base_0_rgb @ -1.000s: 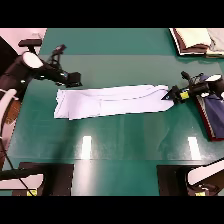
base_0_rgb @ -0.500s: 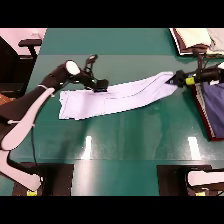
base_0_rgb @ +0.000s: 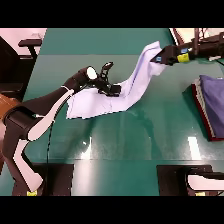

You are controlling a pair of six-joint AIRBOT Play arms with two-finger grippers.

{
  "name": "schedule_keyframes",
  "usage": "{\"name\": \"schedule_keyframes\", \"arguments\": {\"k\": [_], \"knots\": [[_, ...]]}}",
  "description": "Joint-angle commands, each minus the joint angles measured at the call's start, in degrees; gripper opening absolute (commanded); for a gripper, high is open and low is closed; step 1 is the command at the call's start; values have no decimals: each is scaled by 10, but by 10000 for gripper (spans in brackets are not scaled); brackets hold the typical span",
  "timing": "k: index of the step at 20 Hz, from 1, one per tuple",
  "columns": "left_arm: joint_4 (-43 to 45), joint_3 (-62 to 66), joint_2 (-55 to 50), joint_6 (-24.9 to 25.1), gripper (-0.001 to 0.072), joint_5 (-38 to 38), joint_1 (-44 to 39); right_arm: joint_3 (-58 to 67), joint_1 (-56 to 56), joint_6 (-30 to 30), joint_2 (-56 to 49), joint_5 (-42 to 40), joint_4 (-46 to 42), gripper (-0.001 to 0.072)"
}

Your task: Fold the shirts.

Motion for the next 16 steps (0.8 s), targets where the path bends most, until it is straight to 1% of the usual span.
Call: {"name": "schedule_keyframes", "arguments": {"k": [1, 3, 6, 8, 10, 12, 13, 14, 15, 16], "knots": [[-9, 4, -7, -1, 21, 14, -3, 14, 57, 4, 2, -16, 0, 16], [-7, 7, -4, 0, 21, 9, 3, 14, 83, 4, 2, -34, 0, 16], [39, 38, 30, 0, 21, -50, 49, 14, 123, 4, 2, -68, 0, 16], [83, 56, 88, 0, 21, -82, 109, 14, 160, 4, -2, -99, 1, 17], [104, 70, 156, 0, 22, -104, 181, 14, 213, 0, -26, -147, 10, 17], [109, 76, 228, 0, 22, -108, 249, 14, 271, -43, -68, -199, 72, 18], [109, 76, 258, 0, 22, -108, 278, 20, 303, -70, -98, -234, 102, 56], [109, 75, 287, 0, 22, -109, 305, 41, 331, -83, -131, -250, 104, 246], [109, 75, 309, 0, 22, -111, 326, 75, 356, -102, -169, -250, 99, 458], [109, 75, 328, 0, 22, -116, 345, 109, 372, -108, -200, -233, 99, 570]]}}
